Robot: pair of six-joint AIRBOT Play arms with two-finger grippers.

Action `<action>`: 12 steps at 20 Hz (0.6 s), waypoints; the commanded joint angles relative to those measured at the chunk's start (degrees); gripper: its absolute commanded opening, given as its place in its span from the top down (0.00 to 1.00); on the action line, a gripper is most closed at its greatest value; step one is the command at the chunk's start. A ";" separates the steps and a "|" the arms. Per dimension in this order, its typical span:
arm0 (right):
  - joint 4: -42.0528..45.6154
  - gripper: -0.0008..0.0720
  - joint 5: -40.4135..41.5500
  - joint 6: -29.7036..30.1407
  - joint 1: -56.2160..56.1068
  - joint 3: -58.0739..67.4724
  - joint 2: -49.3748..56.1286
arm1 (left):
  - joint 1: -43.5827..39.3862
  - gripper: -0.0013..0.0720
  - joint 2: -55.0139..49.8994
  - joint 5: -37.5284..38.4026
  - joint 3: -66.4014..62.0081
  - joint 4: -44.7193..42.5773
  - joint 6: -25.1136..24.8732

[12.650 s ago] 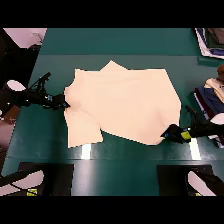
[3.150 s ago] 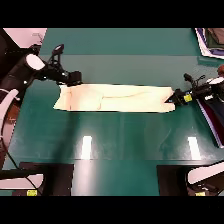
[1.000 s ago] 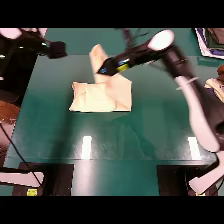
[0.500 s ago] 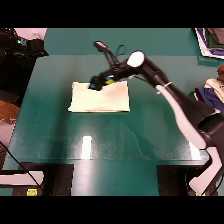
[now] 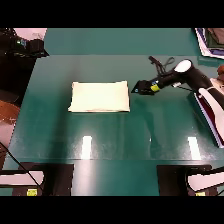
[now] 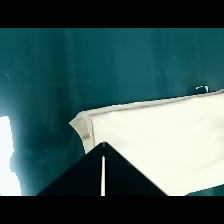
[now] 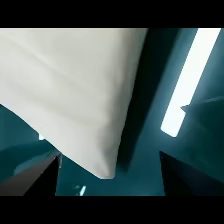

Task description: Fold the shirts.

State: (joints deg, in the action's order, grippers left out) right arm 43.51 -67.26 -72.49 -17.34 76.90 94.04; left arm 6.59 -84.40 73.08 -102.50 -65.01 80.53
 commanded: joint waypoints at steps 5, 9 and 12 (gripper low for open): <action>-9.55 0.01 1.57 2.56 -1.49 -0.66 8.68 | 0.04 0.94 -0.11 -0.26 0.02 0.66 -0.22; -12.52 0.03 1.77 2.43 -7.80 7.02 14.99 | 0.04 0.94 -0.11 -0.09 0.02 0.72 -0.63; -17.84 0.19 1.84 2.49 -10.64 10.38 19.21 | 0.04 0.94 -0.11 0.59 0.02 0.83 -0.61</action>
State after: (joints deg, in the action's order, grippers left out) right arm 30.24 -65.76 -70.13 -25.08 83.88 109.32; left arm 6.59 -84.51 73.10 -102.50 -64.36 80.05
